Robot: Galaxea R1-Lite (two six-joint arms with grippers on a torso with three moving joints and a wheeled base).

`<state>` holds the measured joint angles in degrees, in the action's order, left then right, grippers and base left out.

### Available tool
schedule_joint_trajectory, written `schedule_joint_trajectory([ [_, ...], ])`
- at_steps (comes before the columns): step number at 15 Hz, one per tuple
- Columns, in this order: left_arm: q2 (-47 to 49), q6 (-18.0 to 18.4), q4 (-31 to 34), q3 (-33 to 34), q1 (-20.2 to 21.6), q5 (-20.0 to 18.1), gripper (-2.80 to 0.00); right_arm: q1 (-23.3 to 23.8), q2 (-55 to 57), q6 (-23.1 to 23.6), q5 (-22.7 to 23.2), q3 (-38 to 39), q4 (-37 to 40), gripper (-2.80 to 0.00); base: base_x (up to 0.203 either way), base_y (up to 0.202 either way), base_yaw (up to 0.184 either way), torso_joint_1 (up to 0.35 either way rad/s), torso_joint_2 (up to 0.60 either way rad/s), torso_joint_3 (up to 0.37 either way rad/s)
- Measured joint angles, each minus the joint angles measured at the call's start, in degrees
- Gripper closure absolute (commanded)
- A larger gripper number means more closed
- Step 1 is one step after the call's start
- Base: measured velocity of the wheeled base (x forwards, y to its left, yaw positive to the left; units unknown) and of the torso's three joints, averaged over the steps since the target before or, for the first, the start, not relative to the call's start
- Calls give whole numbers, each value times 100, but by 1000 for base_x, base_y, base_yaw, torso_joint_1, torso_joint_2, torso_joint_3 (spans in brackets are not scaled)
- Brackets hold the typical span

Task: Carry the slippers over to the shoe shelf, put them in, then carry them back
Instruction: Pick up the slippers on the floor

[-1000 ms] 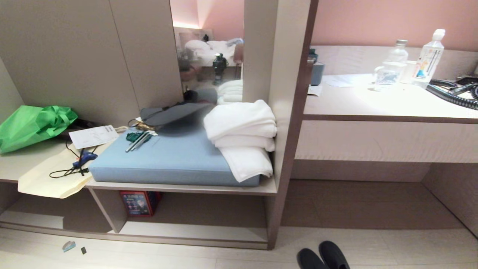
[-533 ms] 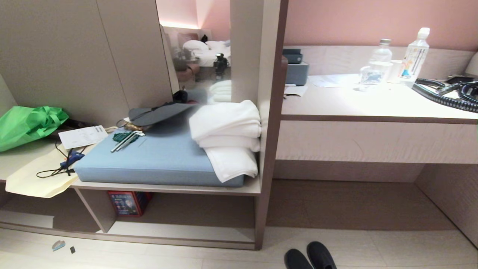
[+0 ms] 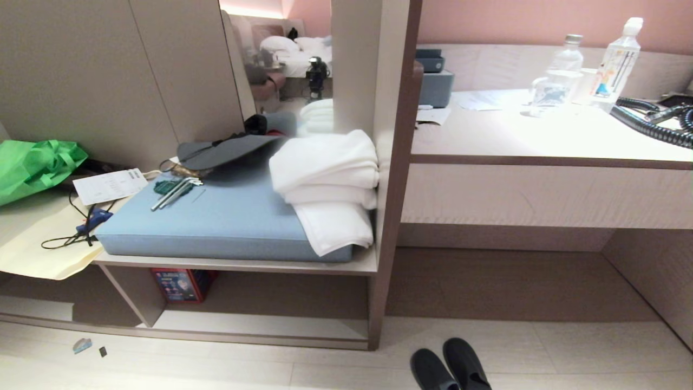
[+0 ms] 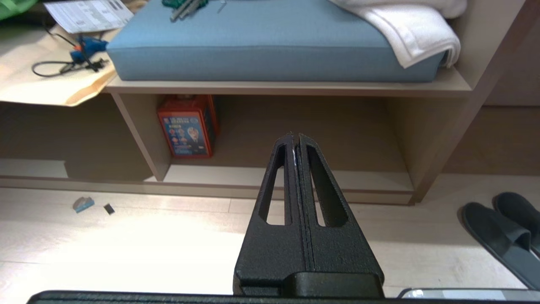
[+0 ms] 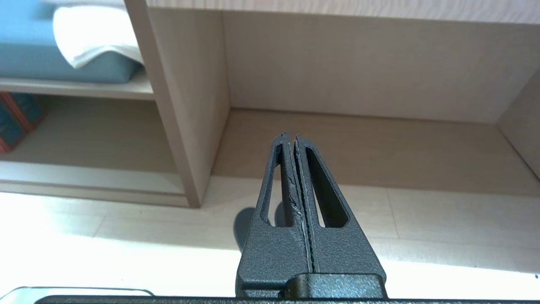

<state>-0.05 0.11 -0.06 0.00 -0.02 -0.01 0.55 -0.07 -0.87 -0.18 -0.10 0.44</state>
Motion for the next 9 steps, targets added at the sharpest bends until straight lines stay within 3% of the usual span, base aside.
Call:
schedule_joint_trajectory([
  [9,0,-11,-2,0,2,-3,0,2,0,9,0,0,0,0,0,0,0,0,3,-196],
])
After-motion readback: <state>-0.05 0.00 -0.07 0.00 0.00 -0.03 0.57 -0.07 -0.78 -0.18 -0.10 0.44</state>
